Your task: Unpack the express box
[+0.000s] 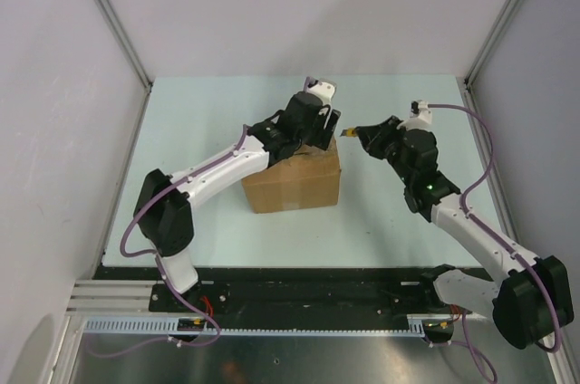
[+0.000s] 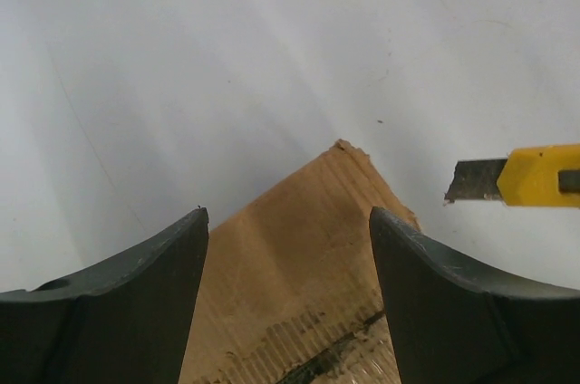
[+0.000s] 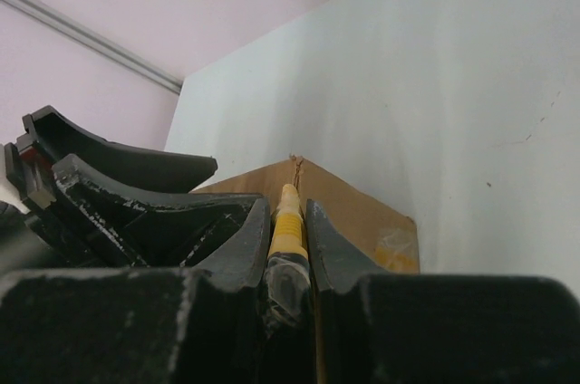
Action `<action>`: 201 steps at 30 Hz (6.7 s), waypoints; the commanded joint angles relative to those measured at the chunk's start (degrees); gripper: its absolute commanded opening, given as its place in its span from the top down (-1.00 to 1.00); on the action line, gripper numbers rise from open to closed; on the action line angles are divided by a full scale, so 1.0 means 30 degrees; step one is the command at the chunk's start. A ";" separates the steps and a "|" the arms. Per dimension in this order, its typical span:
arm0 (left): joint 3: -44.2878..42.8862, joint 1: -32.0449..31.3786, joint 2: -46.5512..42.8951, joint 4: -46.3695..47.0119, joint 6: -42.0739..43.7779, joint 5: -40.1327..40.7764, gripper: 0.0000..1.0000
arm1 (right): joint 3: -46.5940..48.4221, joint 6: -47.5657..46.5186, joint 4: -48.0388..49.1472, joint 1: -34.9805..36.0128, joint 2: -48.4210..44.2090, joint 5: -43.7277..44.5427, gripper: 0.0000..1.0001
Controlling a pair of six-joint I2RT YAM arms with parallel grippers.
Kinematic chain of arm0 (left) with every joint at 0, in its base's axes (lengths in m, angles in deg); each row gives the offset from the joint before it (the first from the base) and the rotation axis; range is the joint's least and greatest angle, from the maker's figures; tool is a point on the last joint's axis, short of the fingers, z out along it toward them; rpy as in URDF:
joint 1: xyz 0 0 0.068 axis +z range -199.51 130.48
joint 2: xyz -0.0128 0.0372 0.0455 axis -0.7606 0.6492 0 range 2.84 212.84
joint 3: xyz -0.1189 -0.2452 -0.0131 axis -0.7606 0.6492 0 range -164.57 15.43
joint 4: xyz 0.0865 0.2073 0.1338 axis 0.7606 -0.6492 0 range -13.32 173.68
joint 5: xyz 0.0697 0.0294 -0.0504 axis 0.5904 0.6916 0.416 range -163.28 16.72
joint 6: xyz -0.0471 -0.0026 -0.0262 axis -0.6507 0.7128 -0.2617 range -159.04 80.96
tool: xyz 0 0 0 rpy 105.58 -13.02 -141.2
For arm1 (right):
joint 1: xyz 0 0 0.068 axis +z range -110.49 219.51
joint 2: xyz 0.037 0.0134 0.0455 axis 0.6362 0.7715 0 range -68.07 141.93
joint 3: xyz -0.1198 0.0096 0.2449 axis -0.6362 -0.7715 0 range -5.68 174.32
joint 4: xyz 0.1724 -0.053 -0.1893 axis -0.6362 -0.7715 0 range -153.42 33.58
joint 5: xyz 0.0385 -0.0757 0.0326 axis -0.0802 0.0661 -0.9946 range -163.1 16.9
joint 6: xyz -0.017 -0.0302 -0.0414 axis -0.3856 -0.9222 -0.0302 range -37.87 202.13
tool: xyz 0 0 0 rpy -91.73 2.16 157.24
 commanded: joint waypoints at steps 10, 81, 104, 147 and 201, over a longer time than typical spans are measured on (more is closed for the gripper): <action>0.0242 -0.0054 0.0460 -0.0014 0.0964 0.1480 -0.49 | -0.0082 0.0236 0.2039 0.0771 0.1300 0.0787 1.00; -0.1543 -0.0142 0.3770 -0.7602 -0.5979 0.2213 -0.06 | -0.3187 -0.1229 -0.2879 0.5400 -0.2741 0.3922 1.00; -0.1777 -0.0113 0.3389 -0.7632 -0.5863 0.1833 -0.06 | -0.3656 -0.0995 -0.2618 0.4552 -0.4792 0.3366 1.00; -0.0987 -0.2398 -0.0918 -0.5756 -0.2434 -0.0600 0.06 | -0.0404 -0.1815 -0.1916 0.6162 -0.2802 0.8199 1.00; 0.0332 -0.2427 -0.1327 -0.5786 -0.2757 0.0221 0.01 | -0.0023 -0.1610 -0.3615 0.8066 -0.2393 1.0279 1.00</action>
